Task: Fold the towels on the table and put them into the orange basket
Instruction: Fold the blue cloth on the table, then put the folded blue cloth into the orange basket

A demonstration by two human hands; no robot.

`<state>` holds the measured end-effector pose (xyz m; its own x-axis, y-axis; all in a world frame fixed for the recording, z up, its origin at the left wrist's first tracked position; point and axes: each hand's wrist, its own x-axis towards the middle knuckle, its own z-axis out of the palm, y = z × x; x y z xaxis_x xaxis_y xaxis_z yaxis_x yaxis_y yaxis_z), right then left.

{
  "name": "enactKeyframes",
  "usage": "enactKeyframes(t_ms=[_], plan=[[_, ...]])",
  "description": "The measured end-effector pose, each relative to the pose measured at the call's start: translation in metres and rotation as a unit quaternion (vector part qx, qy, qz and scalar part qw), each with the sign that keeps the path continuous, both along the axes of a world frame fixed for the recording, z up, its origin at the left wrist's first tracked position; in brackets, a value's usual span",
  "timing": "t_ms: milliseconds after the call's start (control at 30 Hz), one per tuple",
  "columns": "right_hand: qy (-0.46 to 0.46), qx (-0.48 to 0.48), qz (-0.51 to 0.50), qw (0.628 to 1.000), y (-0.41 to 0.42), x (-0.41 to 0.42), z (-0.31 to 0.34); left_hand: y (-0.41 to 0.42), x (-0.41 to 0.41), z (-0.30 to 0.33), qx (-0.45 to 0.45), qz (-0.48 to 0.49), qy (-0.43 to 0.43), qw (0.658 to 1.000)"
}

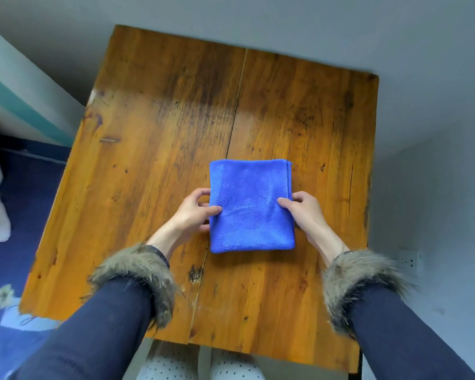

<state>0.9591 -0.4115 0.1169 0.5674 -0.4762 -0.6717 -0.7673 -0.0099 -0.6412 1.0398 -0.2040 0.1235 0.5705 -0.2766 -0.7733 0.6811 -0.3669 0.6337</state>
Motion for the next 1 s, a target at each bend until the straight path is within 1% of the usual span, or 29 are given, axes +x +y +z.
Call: enactKeyframes(t_ms=[67,133,233,300,433,600,700,867,1000], plan=[[-0.027,0.008,0.034,0.999,0.007,-0.001,0.012,0.013,-0.007,0.008,-0.009,0.013,-0.004,1.0],[-0.035,0.025,0.062,0.997,0.015,0.0,0.026,0.031,-0.014,0.02,-0.01,0.023,-0.016,1.0],[-0.034,0.092,0.096,0.991,0.035,0.008,0.054,0.065,-0.025,0.046,-0.017,0.05,-0.038,0.998],[-0.031,0.122,0.134,0.983,0.055,0.017,0.072,0.093,-0.033,0.065,-0.014,0.075,-0.059,0.995],[-0.05,0.134,0.226,0.964,0.118,0.039,0.11,0.16,-0.05,0.103,0.003,0.139,-0.099,0.985],[-0.078,0.136,0.325,0.933,0.229,0.065,0.155,0.26,-0.08,0.145,0.009,0.258,-0.137,0.956],[-0.084,0.144,0.386,0.907,0.305,0.071,0.17,0.329,-0.103,0.16,0.001,0.324,-0.142,0.935],[-0.076,0.135,0.453,0.878,0.445,0.069,0.174,0.444,-0.146,0.167,-0.003,0.417,-0.142,0.898],[-0.061,0.133,0.485,0.862,0.554,0.059,0.167,0.534,-0.172,0.162,0.039,0.46,-0.145,0.875]])
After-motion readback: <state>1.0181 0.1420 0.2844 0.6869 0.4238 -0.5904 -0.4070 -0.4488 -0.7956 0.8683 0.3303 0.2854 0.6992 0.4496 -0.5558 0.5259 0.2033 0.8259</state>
